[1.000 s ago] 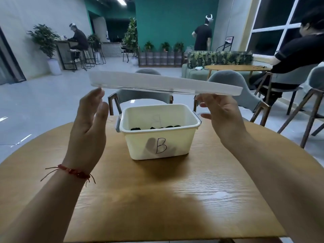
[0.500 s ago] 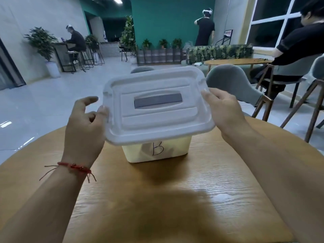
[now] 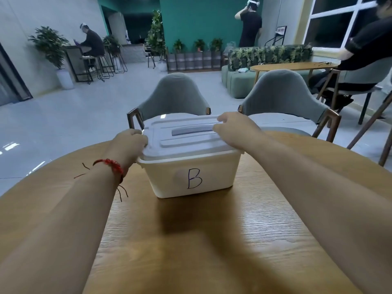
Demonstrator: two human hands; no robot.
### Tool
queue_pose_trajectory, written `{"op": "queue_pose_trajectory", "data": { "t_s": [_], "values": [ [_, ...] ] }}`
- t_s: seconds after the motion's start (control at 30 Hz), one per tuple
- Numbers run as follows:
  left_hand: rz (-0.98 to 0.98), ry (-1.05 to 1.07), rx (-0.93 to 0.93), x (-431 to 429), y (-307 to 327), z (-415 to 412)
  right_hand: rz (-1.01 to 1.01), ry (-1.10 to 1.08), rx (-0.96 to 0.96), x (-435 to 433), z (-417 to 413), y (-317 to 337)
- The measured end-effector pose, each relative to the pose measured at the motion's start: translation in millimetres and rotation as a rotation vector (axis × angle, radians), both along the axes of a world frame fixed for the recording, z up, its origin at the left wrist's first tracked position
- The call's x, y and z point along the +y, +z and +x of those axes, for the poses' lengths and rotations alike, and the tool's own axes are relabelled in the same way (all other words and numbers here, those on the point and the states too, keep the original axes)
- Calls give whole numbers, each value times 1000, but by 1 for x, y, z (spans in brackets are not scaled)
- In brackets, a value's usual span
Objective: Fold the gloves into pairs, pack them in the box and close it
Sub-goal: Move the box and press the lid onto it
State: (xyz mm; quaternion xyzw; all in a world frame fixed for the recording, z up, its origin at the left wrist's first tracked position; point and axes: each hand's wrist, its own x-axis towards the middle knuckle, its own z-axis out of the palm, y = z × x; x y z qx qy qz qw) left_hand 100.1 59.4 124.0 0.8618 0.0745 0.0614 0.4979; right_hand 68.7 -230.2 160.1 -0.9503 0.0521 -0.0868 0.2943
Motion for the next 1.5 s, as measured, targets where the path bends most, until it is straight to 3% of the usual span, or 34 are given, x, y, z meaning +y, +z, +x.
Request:
{"op": "queue_pose_trajectory", "data": {
  "t_s": [0.17,0.4,0.6,0.77,0.87,0.93,1.0,1.1,1.2,1.33,1.5],
  "values": [
    [-169,40,-36,-3,-8,-14,-120,53,-46,-2,-2,-2],
    [-219,60,-84,-9,6,-37,-105,76,-134,2,-4,-3],
    [20,23,-164,-13,-14,-54,-392,67,-72,16,-3,-3],
    [181,10,-219,-17,-25,-55,-293,313,-108,53,20,14],
    [177,-2,-229,-13,-29,-52,-335,432,8,78,35,4],
    [62,-8,-234,-13,-30,-54,-412,442,105,84,40,-9],
    [-193,7,-235,-13,-32,-55,-428,435,164,87,43,-12],
    [-481,-39,-50,-11,-33,-54,-438,418,174,88,44,-10],
    [-570,-133,12,-7,-31,-42,-444,393,165,90,44,-13],
    [-387,-105,-112,-9,-20,-40,-437,358,160,95,42,-17],
    [321,-43,-323,-22,-9,-48,-374,340,160,97,36,-17]
  ]
}}
